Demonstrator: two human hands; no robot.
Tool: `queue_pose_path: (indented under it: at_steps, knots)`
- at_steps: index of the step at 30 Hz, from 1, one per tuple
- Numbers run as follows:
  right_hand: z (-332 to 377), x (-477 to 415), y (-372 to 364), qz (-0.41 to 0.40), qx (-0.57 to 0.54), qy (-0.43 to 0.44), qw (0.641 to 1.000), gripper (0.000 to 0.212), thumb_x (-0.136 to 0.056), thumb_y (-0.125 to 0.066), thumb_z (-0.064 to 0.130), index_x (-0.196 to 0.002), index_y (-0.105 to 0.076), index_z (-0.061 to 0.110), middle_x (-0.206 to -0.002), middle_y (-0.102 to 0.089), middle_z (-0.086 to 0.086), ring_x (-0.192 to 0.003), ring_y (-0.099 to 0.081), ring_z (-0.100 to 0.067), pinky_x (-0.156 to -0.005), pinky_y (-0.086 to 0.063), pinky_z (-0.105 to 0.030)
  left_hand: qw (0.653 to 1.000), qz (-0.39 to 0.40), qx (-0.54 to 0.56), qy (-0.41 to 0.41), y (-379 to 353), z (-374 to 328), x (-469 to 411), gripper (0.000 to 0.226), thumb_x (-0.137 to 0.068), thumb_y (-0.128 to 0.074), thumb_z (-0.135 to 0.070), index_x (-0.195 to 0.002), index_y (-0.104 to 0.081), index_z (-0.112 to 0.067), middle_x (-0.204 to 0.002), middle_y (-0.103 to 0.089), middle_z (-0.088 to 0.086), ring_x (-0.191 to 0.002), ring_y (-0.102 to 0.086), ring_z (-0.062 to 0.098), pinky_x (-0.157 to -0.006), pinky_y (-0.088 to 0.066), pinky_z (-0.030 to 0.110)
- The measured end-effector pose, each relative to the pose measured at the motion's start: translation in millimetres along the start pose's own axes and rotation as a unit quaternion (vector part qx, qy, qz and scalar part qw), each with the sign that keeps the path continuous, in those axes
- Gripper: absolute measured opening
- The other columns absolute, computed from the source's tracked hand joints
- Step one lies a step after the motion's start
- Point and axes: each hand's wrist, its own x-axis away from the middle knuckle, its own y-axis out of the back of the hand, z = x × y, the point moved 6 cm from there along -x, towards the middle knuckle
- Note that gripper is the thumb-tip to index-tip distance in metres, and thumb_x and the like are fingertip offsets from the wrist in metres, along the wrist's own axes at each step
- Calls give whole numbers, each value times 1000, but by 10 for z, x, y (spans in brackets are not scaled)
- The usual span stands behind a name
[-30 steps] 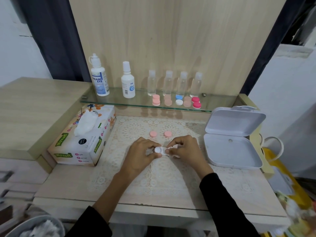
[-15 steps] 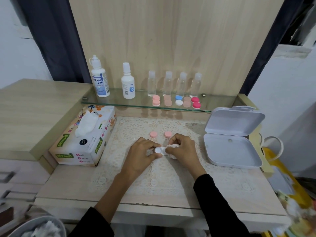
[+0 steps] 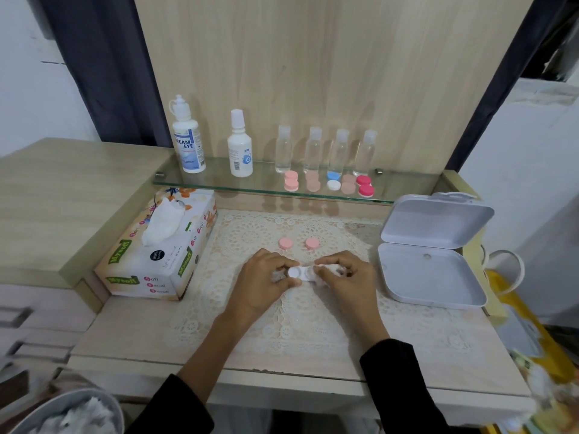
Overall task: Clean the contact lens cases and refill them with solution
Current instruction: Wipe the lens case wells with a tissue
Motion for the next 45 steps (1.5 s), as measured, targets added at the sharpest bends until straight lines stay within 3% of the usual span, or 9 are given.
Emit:
queue_pose_path:
  at_steps: [5, 9, 14, 16, 20, 26, 31, 35, 45]
  knots:
    - [174, 85, -135, 8, 244, 202, 948, 14, -70, -68, 7, -79, -75, 15, -76, -71, 3, -69, -65, -14, -59, -51, -31, 1000, 1, 1, 0, 4, -21, 0, 31, -69, -83, -25, -98, -74, -23, -94, -70, -16, -88, -50, 2, -77, -36, 10]
    - [181, 128, -133, -17, 343, 248, 906, 26, -75, -66, 15, -99, -75, 21, -79, -73, 0, -66, -67, -19, -54, -51, -28, 1000, 2, -6, 1, 10, -24, 9, 29, -70, -81, -29, -98, -74, -24, -92, -70, -15, -89, -51, 3, -78, -39, 15]
    - [158, 105, -117, 3, 287, 200, 937, 31, -76, -63, 17, -102, -72, 29, -74, -71, 3, -63, -64, -17, -56, -49, -28, 1000, 3, -13, 2, 6, -27, 6, 31, -70, -81, -30, -99, -74, -23, -92, -70, -13, -88, -51, 5, -77, -40, 17]
    - [2, 23, -92, 48, 117, 75, 989, 31, -73, -63, 11, -96, -72, 30, -76, -70, 6, -71, -64, -17, -68, -53, -37, 1000, 0, -15, 2, 8, -27, 10, 32, -69, -82, -28, -100, -74, -23, -93, -70, -12, -87, -51, 5, -76, -39, 16]
    - [-7, -41, -40, 40, -128, -33, 990, 20, -80, -66, 0, -86, -72, 18, -83, -68, 2, -82, -61, -21, -76, -48, -41, 1000, -2, -1, -4, 15, -38, 14, 30, -69, -83, -24, -98, -75, -25, -89, -70, -14, -85, -52, 8, -75, -41, 19]
    - [123, -32, -230, 55, 73, 51, 994, 22, -77, -69, -1, -77, -75, 20, -75, -69, 10, -80, -61, -14, -69, -48, -24, 1000, -3, 5, -12, 17, -60, 18, 27, -70, -82, -25, -96, -75, -22, -87, -71, -11, -85, -54, 13, -75, -45, 27]
    - [223, -101, -306, 118, 257, 179, 942, 22, -76, -70, 2, -92, -73, 16, -85, -71, 2, -81, -62, -14, -70, -48, -27, 1000, -4, -12, -10, 27, -63, 22, 26, -71, -81, -26, -97, -75, -21, -89, -72, -9, -86, -54, 14, -75, -45, 29]
    - [238, -41, -328, 128, 255, 192, 939, 18, -78, -59, 19, -94, -64, 12, -86, -67, -2, -78, -60, -17, -67, -47, -28, 1000, -11, -18, -7, 40, -76, 24, 25, -72, -80, -26, -95, -76, -20, -90, -72, -9, -86, -53, 13, -74, -44, 26]
    - [275, 217, -317, 39, 254, 225, 940, 5, -80, -59, 9, -79, -54, 11, -72, -56, -1, -62, -48, -13, -55, -36, -24, 1000, -13, -16, -2, 51, -100, 33, 31, -73, -78, -30, -102, -75, -20, -89, -71, -9, -85, -50, 6, -74, -38, 14]
